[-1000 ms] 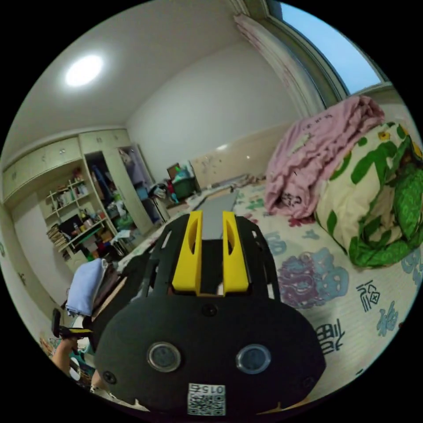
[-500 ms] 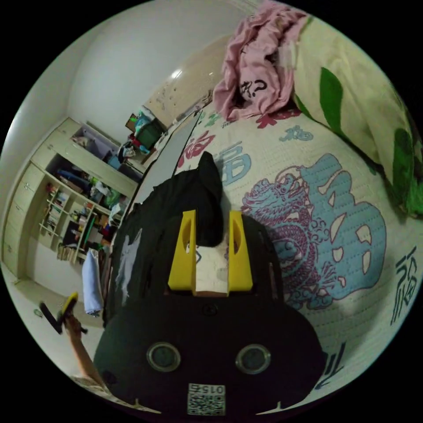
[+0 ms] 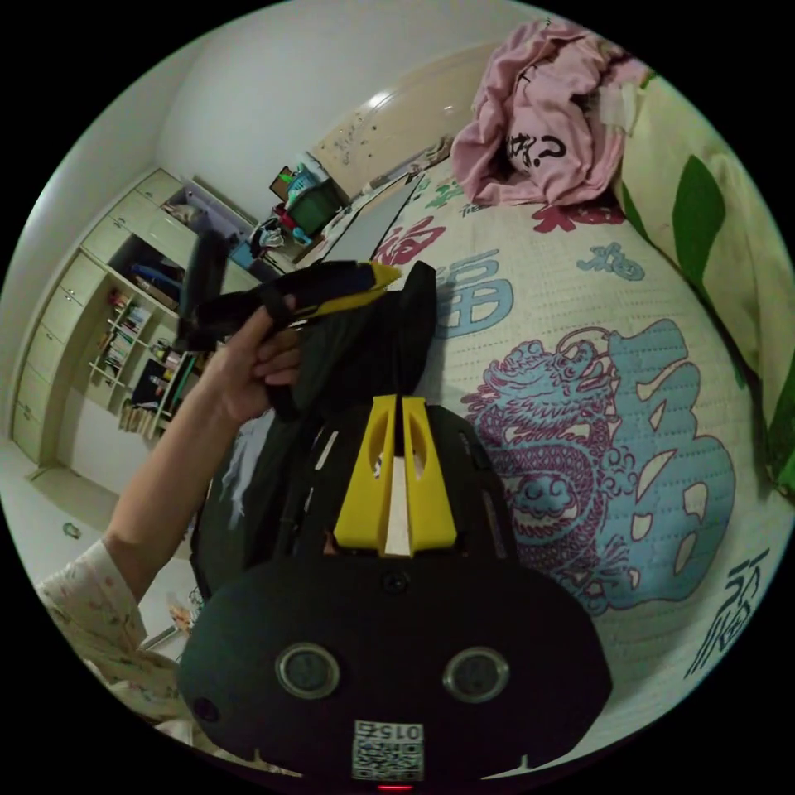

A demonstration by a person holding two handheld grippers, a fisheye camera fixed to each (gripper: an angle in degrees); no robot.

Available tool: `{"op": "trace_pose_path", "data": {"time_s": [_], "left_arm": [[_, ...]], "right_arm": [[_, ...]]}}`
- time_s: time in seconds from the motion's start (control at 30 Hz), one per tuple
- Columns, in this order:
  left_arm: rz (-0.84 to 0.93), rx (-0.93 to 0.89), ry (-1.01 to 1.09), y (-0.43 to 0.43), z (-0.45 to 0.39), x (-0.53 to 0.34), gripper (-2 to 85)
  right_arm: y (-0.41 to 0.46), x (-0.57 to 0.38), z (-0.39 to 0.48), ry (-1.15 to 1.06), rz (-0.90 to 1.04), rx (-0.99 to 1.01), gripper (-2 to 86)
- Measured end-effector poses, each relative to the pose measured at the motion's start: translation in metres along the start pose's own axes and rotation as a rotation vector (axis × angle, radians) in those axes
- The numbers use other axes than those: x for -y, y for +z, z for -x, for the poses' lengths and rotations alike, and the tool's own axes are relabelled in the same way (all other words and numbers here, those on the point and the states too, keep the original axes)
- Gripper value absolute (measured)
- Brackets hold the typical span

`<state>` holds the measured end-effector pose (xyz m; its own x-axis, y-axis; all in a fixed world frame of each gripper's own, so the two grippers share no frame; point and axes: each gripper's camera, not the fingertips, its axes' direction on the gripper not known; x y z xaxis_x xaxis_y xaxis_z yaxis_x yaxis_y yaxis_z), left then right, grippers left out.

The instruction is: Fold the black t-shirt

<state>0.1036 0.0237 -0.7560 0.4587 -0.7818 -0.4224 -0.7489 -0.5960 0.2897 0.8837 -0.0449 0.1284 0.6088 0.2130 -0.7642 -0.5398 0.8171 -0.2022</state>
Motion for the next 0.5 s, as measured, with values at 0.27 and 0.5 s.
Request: {"op": "trace_pose_path", "data": {"time_s": [0.27,0.5], "left_arm": [[0.077,-0.248,-0.055,0.016,0.028,0.020,0.5],[-0.138,-0.169,-0.029,-0.096,0.033,-0.024,-0.8]], "right_arm": [[-0.025,-0.010,-0.036,0.019,0.009,0.132,0.0],[-0.063,-0.038,-0.039,-0.074,-0.144,0.246,0.0]]}}
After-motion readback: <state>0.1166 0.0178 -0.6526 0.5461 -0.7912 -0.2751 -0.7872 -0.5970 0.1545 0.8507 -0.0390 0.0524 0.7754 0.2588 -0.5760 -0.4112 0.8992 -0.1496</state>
